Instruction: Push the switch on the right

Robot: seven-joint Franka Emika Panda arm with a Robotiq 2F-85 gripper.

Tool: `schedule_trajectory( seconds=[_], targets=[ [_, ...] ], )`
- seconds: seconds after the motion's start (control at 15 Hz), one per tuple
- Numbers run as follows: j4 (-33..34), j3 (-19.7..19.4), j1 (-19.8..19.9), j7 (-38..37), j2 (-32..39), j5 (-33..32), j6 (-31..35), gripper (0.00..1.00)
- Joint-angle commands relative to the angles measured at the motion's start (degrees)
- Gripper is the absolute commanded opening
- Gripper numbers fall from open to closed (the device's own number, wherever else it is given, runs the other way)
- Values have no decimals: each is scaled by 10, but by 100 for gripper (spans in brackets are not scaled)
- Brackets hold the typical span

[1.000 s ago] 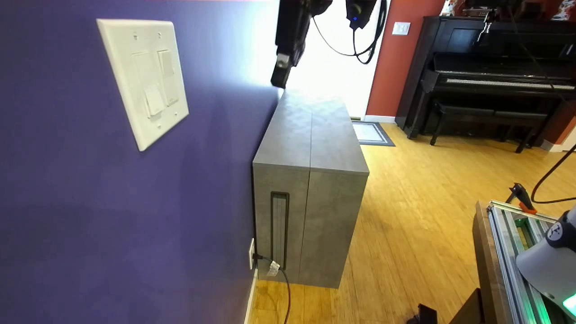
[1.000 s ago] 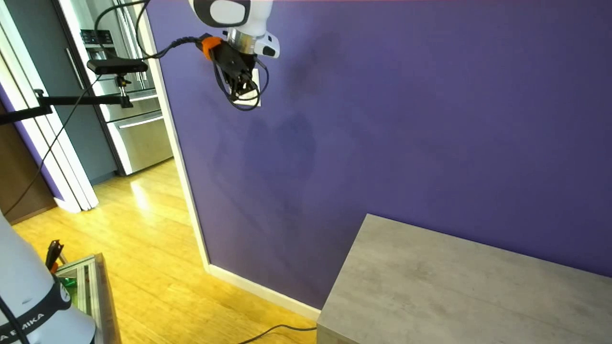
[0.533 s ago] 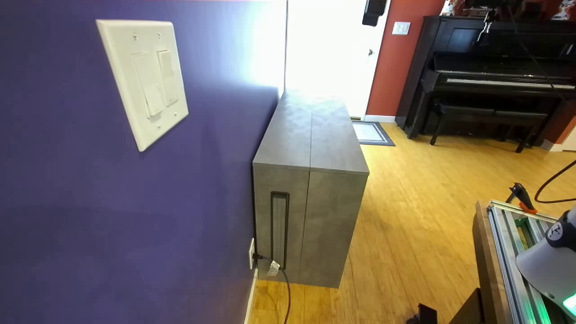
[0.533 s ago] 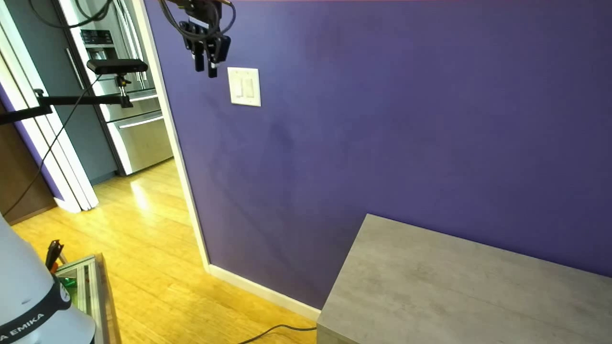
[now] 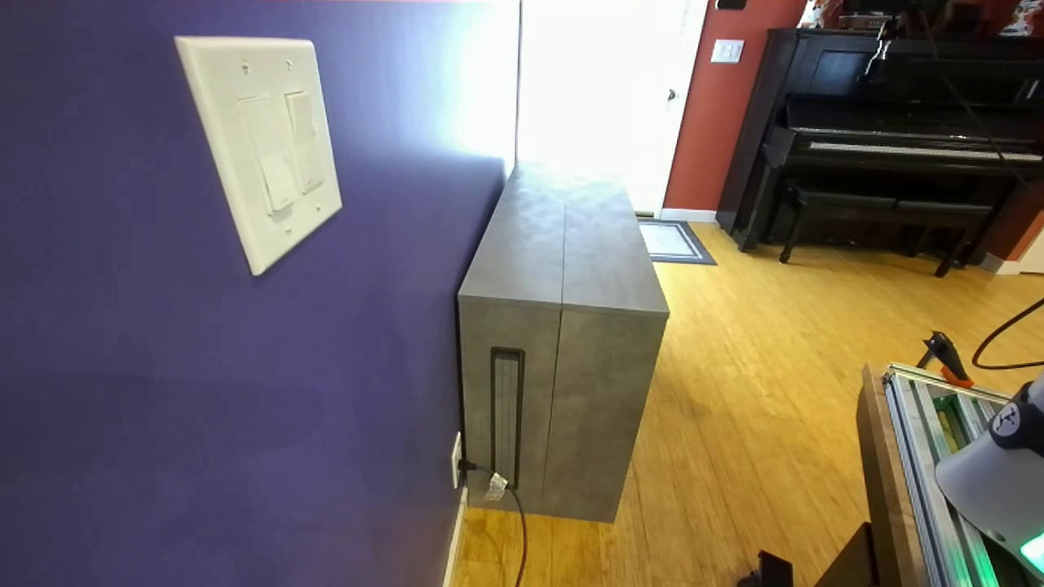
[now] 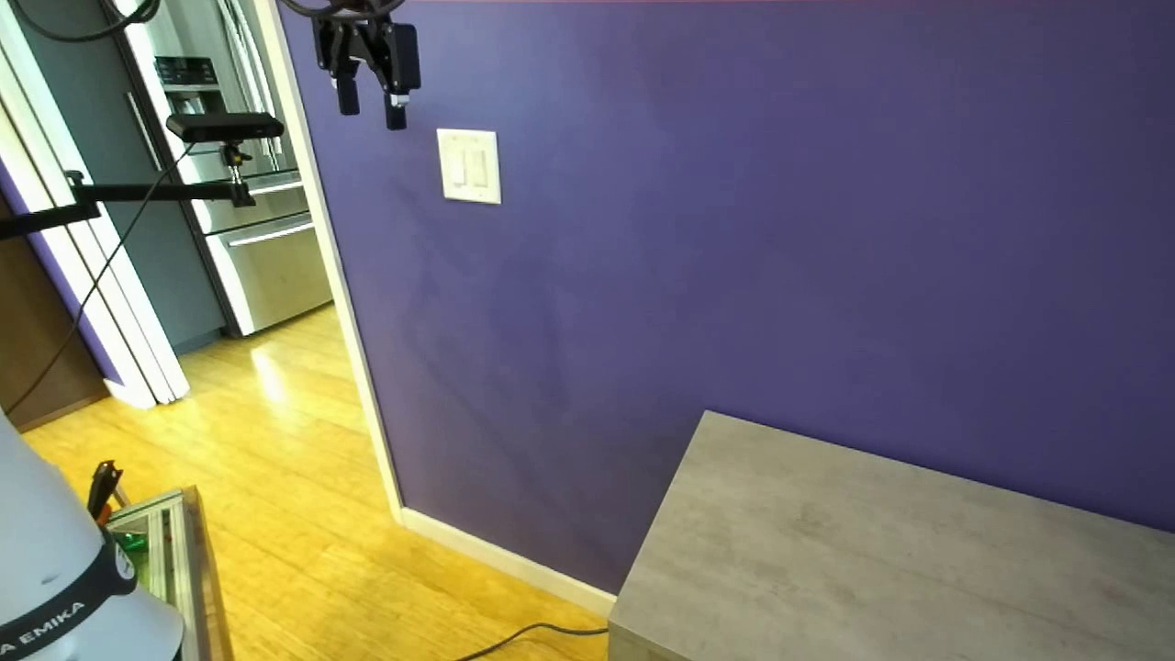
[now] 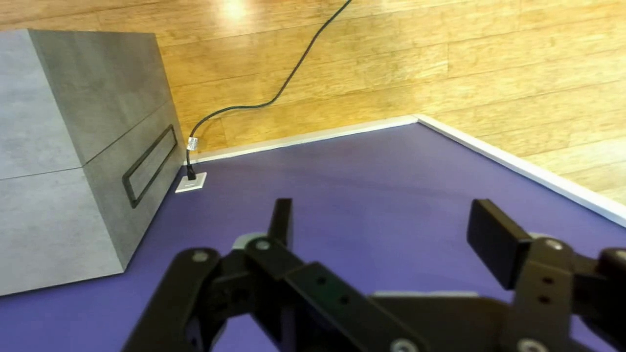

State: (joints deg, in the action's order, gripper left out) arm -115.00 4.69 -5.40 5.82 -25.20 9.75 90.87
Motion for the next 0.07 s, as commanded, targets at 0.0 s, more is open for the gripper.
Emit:
schedule_trajectory(
  seconds=[0.0],
  targets=[
    [1, -2, -3, -1, 2, -1, -1, 92]
  ],
)
